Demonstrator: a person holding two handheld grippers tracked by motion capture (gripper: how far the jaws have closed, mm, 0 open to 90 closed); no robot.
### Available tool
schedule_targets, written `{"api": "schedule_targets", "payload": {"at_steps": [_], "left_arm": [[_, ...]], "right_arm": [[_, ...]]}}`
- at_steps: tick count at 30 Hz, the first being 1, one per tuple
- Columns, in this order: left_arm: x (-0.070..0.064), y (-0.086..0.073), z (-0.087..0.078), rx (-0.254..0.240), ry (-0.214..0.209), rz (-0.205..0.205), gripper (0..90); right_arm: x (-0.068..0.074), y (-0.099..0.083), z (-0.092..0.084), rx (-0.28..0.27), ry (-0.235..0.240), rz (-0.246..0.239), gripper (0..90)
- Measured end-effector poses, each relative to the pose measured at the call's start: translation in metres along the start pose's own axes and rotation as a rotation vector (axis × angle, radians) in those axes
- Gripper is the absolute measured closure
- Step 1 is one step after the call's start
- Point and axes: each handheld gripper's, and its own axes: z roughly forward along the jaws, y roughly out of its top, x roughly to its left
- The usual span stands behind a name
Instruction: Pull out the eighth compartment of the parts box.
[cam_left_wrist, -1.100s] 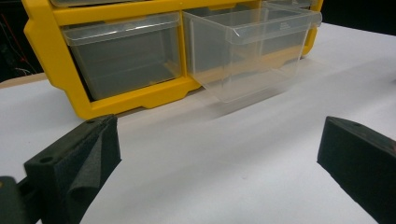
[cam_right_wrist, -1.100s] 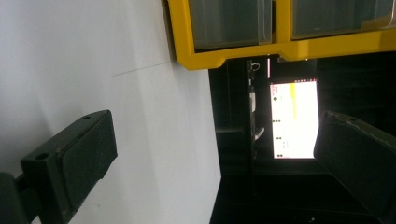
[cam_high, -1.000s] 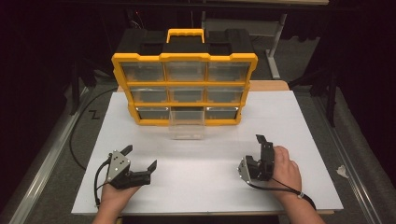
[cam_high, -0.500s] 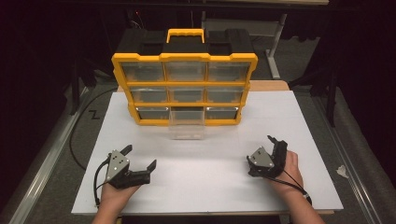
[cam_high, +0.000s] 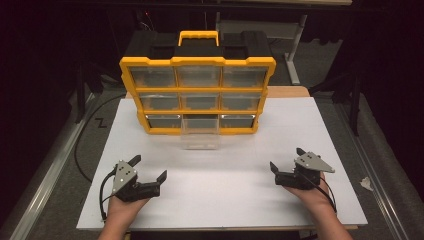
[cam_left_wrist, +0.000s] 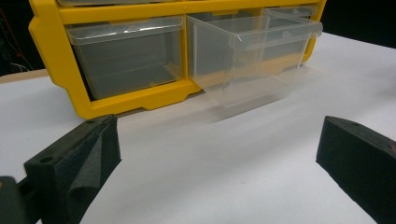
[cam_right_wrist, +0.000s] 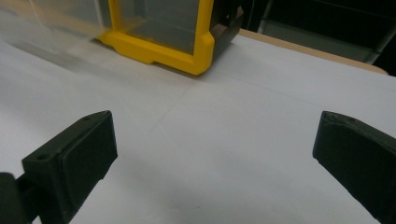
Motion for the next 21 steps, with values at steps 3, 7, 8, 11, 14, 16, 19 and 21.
{"api": "schedule_targets", "payload": {"at_steps": [3, 7, 8, 11, 14, 16, 19, 21], "left_arm": [[0.001, 0.0, 0.0, 0.0, -0.003, -0.006, 0.6], [0.001, 0.0, 0.0, 0.005, -0.006, -0.015, 0.6], [0.001, 0.0, 0.0, 0.008, -0.005, -0.017, 0.6], [0.001, -0.001, 0.0, 0.011, -0.004, -0.025, 0.6], [0.001, -0.001, 0.0, 0.01, -0.002, -0.026, 0.5], [0.0, -0.001, 0.0, 0.011, -0.002, -0.026, 0.5], [0.0, -0.001, 0.001, 0.013, 0.004, -0.024, 0.5], [0.0, -0.001, 0.001, 0.016, 0.006, -0.021, 0.5]], "right_arm": [[-0.002, -0.002, -0.007, -0.022, 0.042, 0.061, 0.8], [-0.005, -0.006, -0.017, -0.058, 0.058, 0.113, 0.8], [-0.005, -0.008, -0.019, -0.063, 0.061, 0.121, 0.8], [-0.006, -0.016, -0.025, -0.07, 0.067, 0.146, 0.8], [-0.003, -0.021, -0.025, -0.066, 0.073, 0.14, 0.8], [-0.002, -0.019, -0.022, -0.078, 0.073, 0.131, 0.8], [-0.001, -0.016, -0.019, -0.099, 0.054, 0.12, 0.8], [-0.002, -0.015, -0.019, -0.117, 0.052, 0.134, 0.8]]}}
